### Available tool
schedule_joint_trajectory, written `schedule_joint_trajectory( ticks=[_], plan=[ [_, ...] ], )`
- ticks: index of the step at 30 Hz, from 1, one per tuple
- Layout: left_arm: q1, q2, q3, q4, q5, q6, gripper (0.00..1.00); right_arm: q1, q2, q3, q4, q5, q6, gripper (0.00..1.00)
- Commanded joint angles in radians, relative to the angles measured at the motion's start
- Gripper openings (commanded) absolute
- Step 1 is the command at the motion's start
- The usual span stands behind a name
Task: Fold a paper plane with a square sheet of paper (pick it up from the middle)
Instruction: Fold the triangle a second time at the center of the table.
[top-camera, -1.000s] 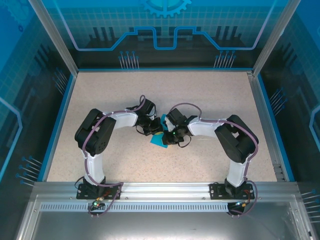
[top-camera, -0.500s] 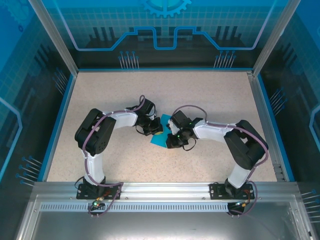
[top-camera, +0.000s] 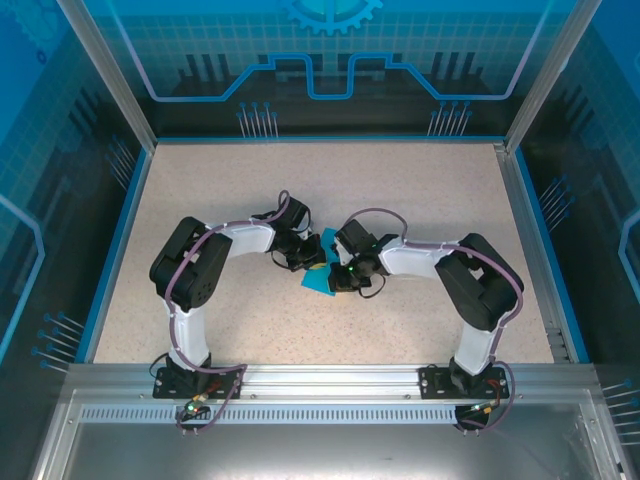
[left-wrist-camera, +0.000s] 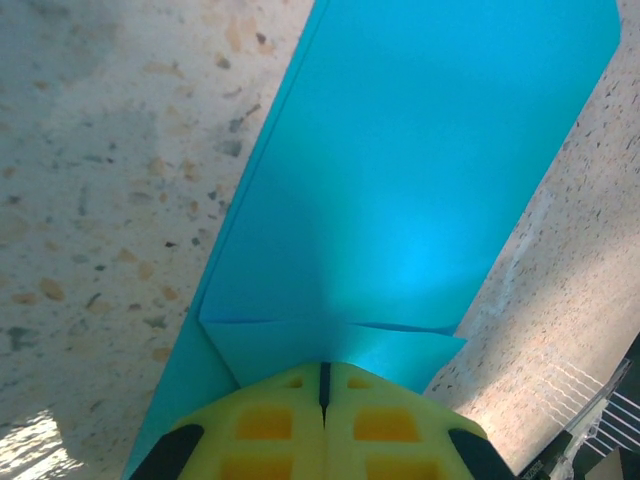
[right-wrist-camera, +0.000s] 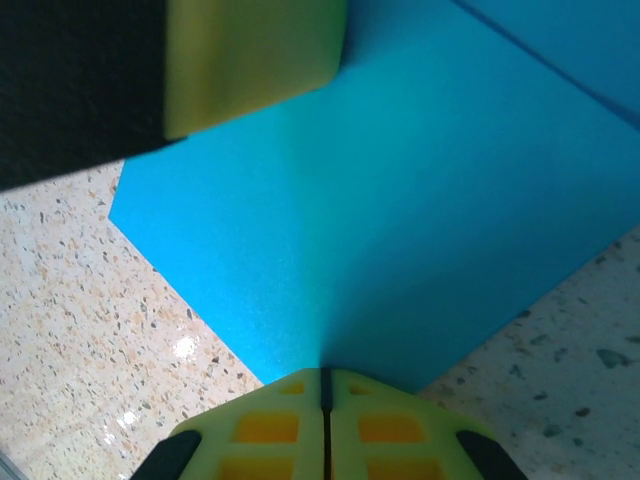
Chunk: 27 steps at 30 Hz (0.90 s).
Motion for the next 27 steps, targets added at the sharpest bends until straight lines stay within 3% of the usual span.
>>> schedule_joint_trajectory(
  ticks=[1,10,27],
  plan=[
    [-0.003,-0.002,0.001,-0.006,0.058,-0.015,0.04,0.019,0.034,0.015,-0.056,0.041,0.005,0.06],
    [-0.018,-0.100,-0.062,0.021,0.092,-0.049,0.07,0.010,0.040,0.012,-0.072,0.057,0.021,0.05],
    [-0.075,-0.067,-0.144,0.066,0.074,-0.120,0.04,0.010,0.056,0.019,-0.080,0.054,0.024,0.05]
  ],
)
